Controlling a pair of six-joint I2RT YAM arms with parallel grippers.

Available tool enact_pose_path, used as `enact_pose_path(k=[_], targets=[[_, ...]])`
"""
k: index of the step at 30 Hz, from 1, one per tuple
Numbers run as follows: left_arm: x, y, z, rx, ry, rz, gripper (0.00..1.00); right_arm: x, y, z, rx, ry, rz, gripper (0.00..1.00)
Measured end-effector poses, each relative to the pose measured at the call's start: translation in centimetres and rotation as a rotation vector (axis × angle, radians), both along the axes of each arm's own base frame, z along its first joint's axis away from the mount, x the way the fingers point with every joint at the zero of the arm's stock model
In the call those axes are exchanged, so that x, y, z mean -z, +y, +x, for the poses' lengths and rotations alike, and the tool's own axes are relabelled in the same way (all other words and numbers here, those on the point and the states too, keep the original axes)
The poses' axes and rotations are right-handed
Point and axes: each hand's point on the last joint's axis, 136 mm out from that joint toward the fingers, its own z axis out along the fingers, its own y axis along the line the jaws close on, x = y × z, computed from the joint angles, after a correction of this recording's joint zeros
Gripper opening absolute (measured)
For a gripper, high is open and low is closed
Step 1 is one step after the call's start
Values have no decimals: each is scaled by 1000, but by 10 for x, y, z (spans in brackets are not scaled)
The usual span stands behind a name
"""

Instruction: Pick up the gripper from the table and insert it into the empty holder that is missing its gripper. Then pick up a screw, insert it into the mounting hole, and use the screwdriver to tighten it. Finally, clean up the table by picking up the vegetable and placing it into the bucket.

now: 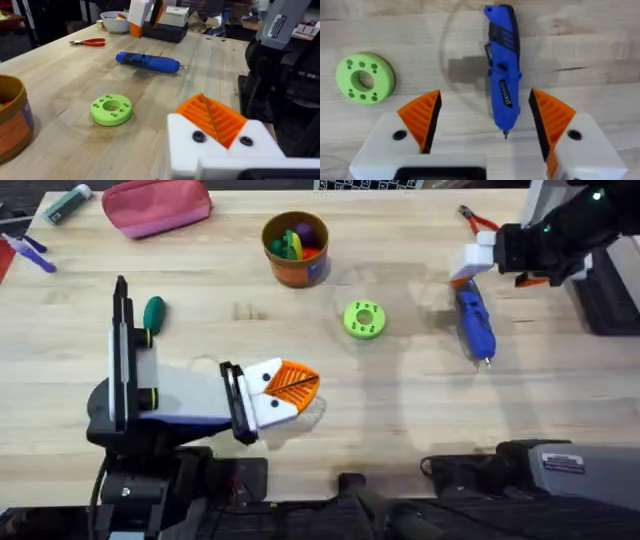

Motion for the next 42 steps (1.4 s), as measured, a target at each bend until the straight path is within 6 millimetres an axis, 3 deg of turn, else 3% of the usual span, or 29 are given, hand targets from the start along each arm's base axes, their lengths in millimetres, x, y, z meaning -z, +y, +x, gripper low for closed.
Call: enact_pose_path(k=[7,24,35,42], targets=[[0,0,0,0,0,0,20,17,-10,5,-67,55,-27,992],[0,0,0,0,0,0,20,94,-32,26,-171,221,-47,991],[0,0,0,0,0,0,20,112,-59,28,-111,248,-62,976],[0,0,0,0,0,0,20,120,-57,32,-113,252,-62,971]])
